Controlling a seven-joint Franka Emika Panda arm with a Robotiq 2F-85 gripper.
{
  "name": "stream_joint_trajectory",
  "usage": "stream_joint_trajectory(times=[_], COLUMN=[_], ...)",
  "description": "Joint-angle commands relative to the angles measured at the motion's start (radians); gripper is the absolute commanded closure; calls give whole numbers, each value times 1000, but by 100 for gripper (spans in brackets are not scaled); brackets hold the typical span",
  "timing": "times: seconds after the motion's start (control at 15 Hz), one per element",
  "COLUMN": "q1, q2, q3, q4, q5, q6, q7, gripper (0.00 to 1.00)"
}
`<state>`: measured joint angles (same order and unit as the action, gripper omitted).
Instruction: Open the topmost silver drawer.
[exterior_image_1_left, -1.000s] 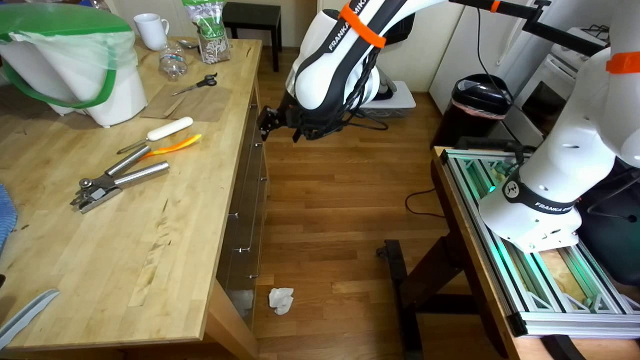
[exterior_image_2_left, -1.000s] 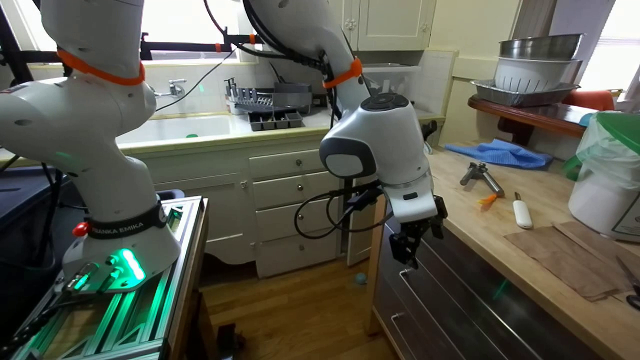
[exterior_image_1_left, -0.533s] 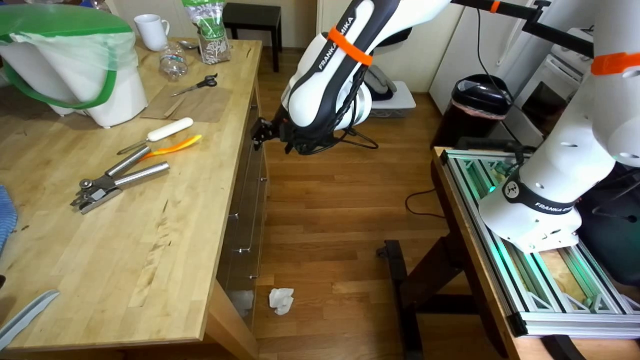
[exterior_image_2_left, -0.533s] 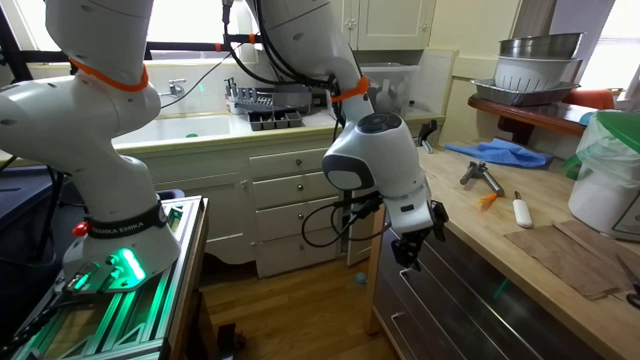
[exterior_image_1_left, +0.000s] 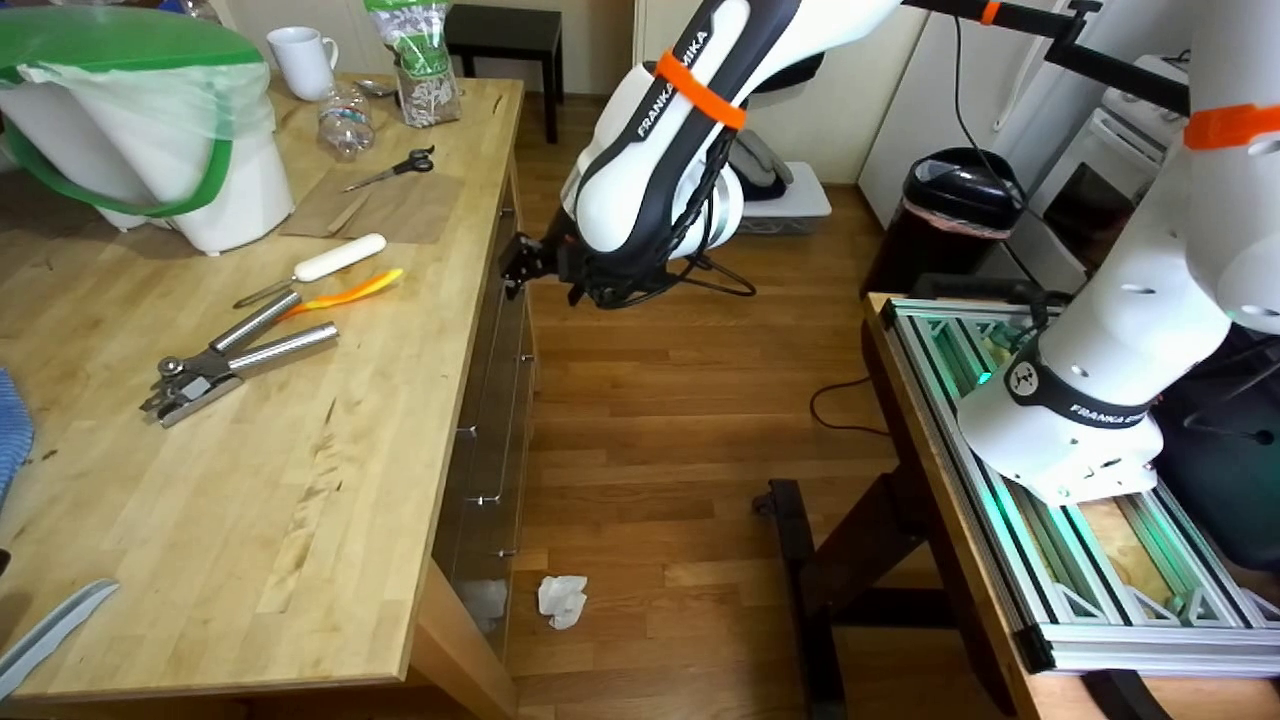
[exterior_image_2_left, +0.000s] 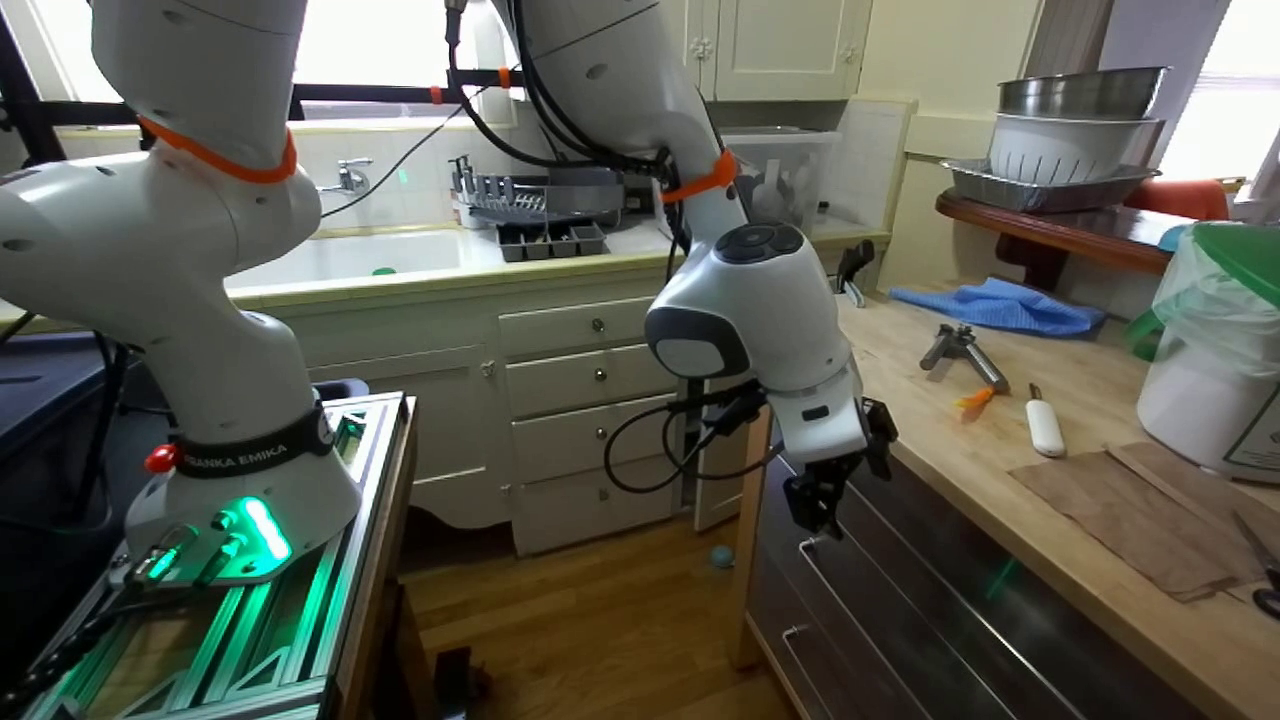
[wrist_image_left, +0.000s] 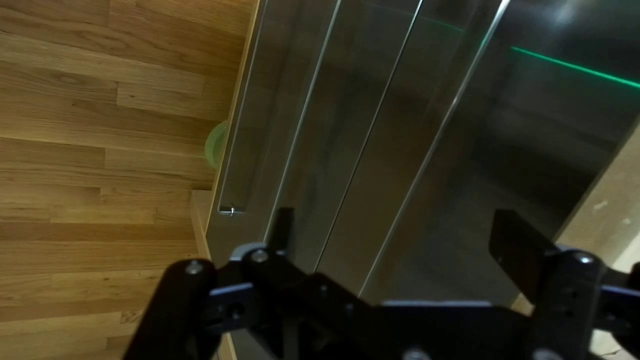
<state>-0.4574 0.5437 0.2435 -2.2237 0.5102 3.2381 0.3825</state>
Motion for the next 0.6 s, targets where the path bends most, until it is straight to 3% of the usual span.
stream_joint_trajectory(times=[0.0,0.53], q1=[-18,-68], q2=[30,76], q3=[24,84], q4=[10,29], q5=[-7,-7], q6=[31,62], q7=[-12,-10], gripper=[0,0])
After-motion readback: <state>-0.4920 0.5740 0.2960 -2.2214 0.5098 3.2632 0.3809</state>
